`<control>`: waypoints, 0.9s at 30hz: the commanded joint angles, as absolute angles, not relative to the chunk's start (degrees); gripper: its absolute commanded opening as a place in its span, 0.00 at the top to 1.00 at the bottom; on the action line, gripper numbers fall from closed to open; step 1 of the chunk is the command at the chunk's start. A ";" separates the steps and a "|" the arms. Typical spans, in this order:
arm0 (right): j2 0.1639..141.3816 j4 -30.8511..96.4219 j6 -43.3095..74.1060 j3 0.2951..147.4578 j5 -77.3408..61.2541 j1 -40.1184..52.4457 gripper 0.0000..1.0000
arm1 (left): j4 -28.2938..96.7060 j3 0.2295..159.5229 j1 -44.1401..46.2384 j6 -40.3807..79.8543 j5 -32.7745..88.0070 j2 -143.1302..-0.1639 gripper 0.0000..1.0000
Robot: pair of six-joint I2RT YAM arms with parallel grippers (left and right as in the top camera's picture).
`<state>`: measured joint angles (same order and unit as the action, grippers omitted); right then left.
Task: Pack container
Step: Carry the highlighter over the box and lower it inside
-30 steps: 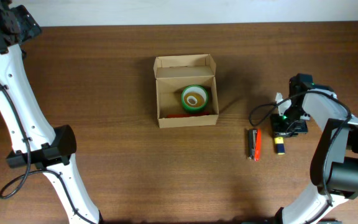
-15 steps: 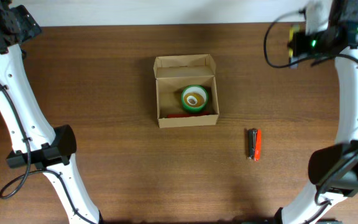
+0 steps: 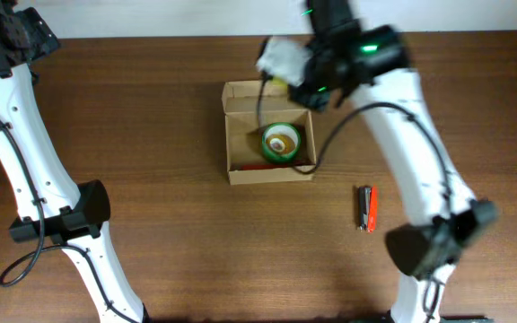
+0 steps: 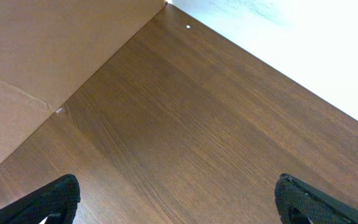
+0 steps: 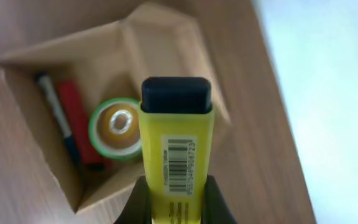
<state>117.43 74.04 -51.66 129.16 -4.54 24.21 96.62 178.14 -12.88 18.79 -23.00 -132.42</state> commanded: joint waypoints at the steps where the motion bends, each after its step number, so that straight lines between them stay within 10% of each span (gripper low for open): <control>1: 123.87 75.72 -57.25 129.45 -0.32 26.13 0.96 | 96.64 178.80 -13.19 17.89 -23.79 -131.13 0.00; 27: 137.01 78.26 -57.65 124.64 -6.20 33.69 0.96 | 96.64 178.80 -13.19 17.89 -23.79 -131.13 0.00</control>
<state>137.56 78.32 -57.28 126.52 -4.29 32.77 96.62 178.14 -12.88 18.79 -22.98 -132.42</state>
